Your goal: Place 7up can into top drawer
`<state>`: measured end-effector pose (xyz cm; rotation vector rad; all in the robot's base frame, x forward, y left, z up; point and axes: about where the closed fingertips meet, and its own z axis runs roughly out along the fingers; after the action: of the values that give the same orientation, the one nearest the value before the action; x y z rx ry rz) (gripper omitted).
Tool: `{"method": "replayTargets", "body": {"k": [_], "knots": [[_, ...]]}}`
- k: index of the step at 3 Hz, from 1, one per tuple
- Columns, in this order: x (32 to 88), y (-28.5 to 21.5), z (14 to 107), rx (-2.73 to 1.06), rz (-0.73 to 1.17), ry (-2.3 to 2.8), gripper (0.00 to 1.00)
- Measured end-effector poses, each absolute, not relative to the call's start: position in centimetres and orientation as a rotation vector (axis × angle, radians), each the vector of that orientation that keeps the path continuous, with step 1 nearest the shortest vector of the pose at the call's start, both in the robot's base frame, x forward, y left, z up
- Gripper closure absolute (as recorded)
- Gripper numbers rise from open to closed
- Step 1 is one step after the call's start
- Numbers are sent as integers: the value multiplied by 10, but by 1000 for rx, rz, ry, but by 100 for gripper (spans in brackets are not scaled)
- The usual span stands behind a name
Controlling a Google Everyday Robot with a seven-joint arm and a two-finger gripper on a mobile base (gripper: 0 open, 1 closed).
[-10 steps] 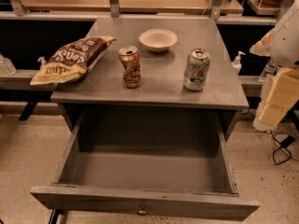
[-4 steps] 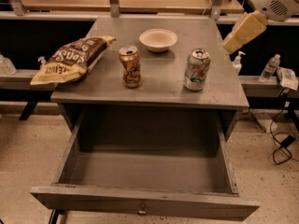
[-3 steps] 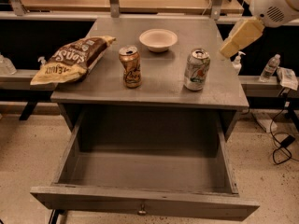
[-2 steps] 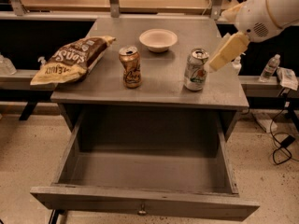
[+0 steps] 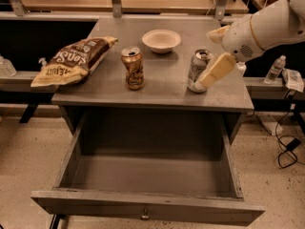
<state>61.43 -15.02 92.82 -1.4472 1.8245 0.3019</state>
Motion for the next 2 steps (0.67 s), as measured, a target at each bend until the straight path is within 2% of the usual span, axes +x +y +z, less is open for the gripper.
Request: {"method": "replayTargets", "body": {"k": [1,2], "knots": [[623,-142,918,-1445,307,1814,0],[626,-134,910,-1447,332,1809,15]]}}
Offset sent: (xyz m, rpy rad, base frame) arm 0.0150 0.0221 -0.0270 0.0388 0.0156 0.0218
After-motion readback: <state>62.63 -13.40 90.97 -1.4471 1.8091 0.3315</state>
